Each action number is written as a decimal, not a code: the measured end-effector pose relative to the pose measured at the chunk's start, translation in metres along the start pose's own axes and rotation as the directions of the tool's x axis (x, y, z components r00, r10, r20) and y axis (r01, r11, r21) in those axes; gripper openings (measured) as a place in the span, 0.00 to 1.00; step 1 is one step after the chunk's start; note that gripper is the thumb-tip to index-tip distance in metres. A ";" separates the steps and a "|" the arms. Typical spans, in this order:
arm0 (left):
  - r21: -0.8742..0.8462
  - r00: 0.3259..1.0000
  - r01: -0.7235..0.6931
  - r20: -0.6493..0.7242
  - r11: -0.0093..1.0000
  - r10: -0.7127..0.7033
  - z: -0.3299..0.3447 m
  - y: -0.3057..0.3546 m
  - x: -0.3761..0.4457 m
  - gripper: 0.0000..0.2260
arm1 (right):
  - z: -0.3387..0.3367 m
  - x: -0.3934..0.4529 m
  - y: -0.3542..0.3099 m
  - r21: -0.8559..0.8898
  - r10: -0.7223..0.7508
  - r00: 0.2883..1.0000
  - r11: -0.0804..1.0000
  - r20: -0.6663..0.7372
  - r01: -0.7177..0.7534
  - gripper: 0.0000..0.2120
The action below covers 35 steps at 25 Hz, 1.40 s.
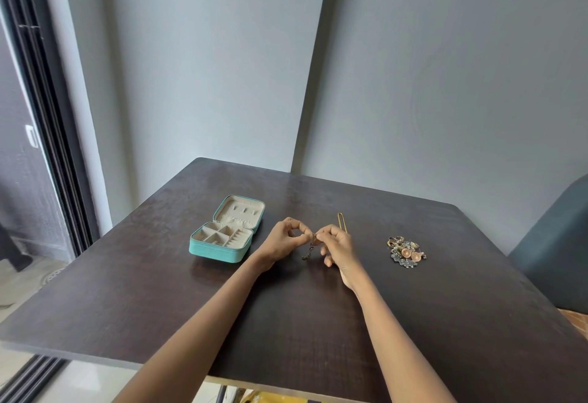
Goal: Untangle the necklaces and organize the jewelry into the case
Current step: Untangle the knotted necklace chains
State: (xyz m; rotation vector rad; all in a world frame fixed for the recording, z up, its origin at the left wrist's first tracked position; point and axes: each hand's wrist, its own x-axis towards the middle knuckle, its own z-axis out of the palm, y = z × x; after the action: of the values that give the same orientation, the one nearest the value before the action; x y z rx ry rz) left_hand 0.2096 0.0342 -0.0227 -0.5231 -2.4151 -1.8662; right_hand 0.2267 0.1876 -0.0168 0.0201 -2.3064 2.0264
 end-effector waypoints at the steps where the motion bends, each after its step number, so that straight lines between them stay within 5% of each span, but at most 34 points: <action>1: 0.000 1.000 0.000 -0.010 1.000 0.000 0.001 0.000 0.001 0.07 | 0.000 -0.001 0.000 -0.001 0.002 1.000 1.000 -0.002 -0.002 0.08; 5: -0.039 0.995 0.013 -0.097 0.999 -0.017 0.001 -0.001 0.001 0.08 | -0.001 -0.002 0.000 -0.017 0.010 0.999 1.000 0.053 -0.009 0.12; 13: -0.103 1.000 -0.003 0.001 0.995 0.003 0.001 -0.002 0.002 0.03 | 0.000 -0.001 -0.001 0.076 0.021 1.000 0.997 0.015 -0.022 0.10; 18: 0.060 0.998 0.010 0.066 0.998 -0.014 0.003 -0.007 0.003 0.05 | -0.001 -0.003 -0.001 0.101 -0.003 1.000 0.995 0.023 0.001 0.09; 23: -0.173 1.000 0.003 0.031 0.985 0.002 -0.001 0.004 -0.001 0.06 | -0.002 -0.002 -0.001 0.139 0.036 0.999 0.990 0.000 -0.036 0.10; 28: -0.249 0.998 0.049 -0.026 0.967 -0.057 -0.004 0.006 0.001 0.09 | -0.002 -0.004 -0.004 0.145 0.034 0.999 0.989 0.029 -0.038 0.04; 35: -0.257 0.997 0.071 0.011 0.964 -0.071 -0.004 0.003 0.002 0.09 | -0.003 -0.005 -0.007 0.221 0.065 0.998 0.973 0.022 -0.068 0.11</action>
State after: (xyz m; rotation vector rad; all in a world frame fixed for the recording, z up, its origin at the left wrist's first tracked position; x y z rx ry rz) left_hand 0.2077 0.0313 -0.0182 -0.4555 -2.2316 -2.2268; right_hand 0.2326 0.1895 -0.0101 -0.0312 -2.1028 2.3144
